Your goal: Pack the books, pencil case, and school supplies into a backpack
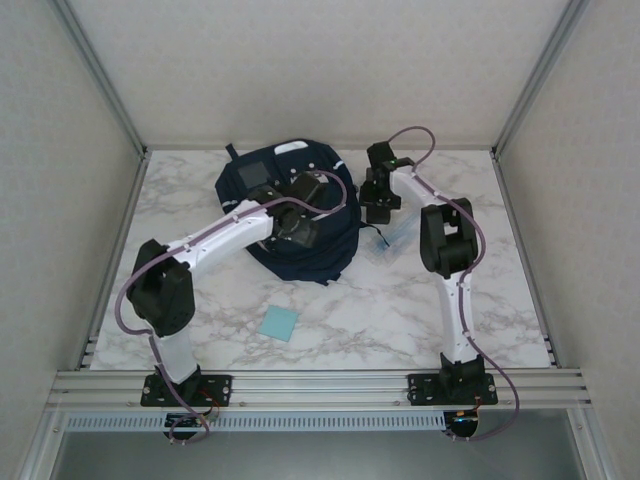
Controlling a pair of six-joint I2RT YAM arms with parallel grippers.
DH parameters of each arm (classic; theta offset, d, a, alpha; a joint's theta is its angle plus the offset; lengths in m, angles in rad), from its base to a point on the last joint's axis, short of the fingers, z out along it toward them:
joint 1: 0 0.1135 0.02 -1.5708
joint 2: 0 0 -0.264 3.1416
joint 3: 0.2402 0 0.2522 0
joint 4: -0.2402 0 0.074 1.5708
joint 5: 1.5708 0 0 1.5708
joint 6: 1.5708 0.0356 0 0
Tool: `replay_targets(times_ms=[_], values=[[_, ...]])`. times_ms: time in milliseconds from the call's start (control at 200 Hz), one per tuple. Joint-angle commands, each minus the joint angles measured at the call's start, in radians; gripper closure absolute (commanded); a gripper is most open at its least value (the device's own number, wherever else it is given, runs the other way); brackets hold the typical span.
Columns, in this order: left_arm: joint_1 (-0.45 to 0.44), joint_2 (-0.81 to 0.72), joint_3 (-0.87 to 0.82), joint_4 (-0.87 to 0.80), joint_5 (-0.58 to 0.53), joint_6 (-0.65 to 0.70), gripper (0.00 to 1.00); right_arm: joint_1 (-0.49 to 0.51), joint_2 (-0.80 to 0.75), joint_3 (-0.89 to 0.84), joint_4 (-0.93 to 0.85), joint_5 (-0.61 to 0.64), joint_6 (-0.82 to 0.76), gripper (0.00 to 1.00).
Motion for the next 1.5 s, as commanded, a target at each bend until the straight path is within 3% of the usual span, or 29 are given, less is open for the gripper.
replay_targets(times_ms=[0, 215, 626, 726, 801, 831, 991, 1111, 1306, 1497], values=[[-0.027, 0.047, 0.052, 0.014, 0.013, 0.092, 0.12, -0.040, -0.162, -0.051, -0.064, -0.027, -0.009, 0.45], [-0.052, 0.172, 0.126, 0.042, -0.050, 0.162, 0.21, -0.100, -0.364, -0.193, -0.058, -0.129, 0.001, 0.48], [-0.031, 0.292, 0.126, 0.127, -0.085, 0.185, 0.43, -0.125, -0.692, -0.462, -0.078, -0.115, -0.023, 0.46], [-0.010, 0.322, 0.127, 0.128, -0.066, 0.179, 0.60, -0.125, -0.750, -0.518, -0.082, -0.113, -0.014, 0.47], [0.000, 0.332, 0.134, 0.119, -0.044, 0.177, 0.84, -0.124, -0.785, -0.553, -0.086, -0.112, -0.004, 0.47], [0.002, 0.330, 0.138, 0.114, -0.039, 0.176, 1.00, -0.125, -0.797, -0.563, -0.087, -0.112, -0.004, 0.48], [0.006, 0.278, 0.201, 0.045, 0.002, 0.143, 1.00, -0.124, -0.843, -0.605, -0.105, -0.125, -0.002, 0.47], [0.037, 0.223, 0.301, -0.039, 0.107, 0.073, 1.00, -0.124, -0.875, -0.639, -0.105, -0.166, 0.009, 0.46], [0.117, 0.228, 0.541, -0.197, 0.275, -0.044, 1.00, -0.114, -0.910, -0.711, -0.043, -0.291, 0.064, 0.46], [0.168, 0.243, 0.627, -0.201, 0.388, -0.106, 1.00, -0.042, -0.912, -0.779, 0.102, -0.429, 0.178, 0.47]])
